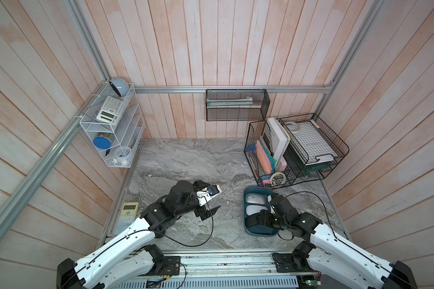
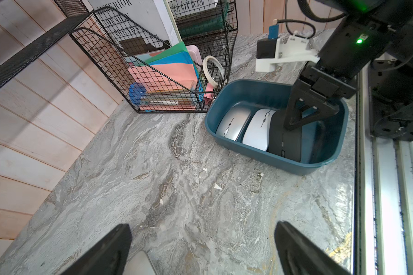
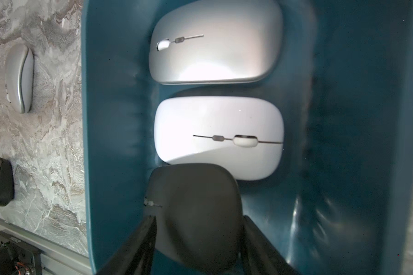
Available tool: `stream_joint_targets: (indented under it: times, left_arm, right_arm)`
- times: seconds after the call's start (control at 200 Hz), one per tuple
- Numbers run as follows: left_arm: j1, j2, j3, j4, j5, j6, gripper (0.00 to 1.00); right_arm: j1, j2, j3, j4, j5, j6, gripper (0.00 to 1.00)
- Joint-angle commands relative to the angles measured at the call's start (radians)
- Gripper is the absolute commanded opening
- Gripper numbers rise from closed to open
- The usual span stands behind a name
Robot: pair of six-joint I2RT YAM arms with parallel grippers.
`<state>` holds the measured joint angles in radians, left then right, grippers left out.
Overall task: Put the mouse in the storage box
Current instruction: Place the mouse in the storage box.
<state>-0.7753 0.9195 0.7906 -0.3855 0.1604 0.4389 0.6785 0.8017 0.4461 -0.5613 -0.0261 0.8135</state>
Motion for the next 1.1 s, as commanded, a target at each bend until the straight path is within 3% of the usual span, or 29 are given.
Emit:
stream_joint_targets:
  times: [0.0, 0.45, 0.58, 0.715, 0.895, 0.96, 1.095]
  left_arm:
    - [0.001, 0.011, 0.005, -0.018, -0.056, -0.053, 1.0]
    - [0.029, -0.007, 0.012, 0.03, -0.143, -0.19, 1.0]
    - [0.068, 0.025, 0.091, -0.013, -0.308, -0.326, 1.0]
    - [0.111, 0.082, 0.228, -0.139, -0.366, -0.41, 1.0]
    - [0.172, 0.156, 0.298, -0.245, -0.51, -0.571, 1.0]
    - [0.23, 0.176, 0.303, -0.276, -0.484, -0.675, 1.0]
    - [0.394, 0.217, 0.204, -0.224, -0.267, -0.863, 1.0]
  right_arm:
    - [0.005, -0.025, 0.038, -0.081, 0.06, -0.028, 0.61]
    - [0.005, -0.052, 0.089, -0.121, 0.103, -0.075, 0.62]
    - [0.005, -0.104, 0.117, -0.071, 0.089, -0.117, 0.62]
    - [0.003, -0.185, 0.156, -0.048, 0.156, -0.165, 0.62]
    - [0.001, -0.238, 0.233, -0.078, 0.208, -0.268, 0.63]
    - [0.001, -0.251, 0.253, -0.097, 0.238, -0.298, 0.63]
    - [0.001, -0.281, 0.264, -0.091, 0.287, -0.353, 0.63]
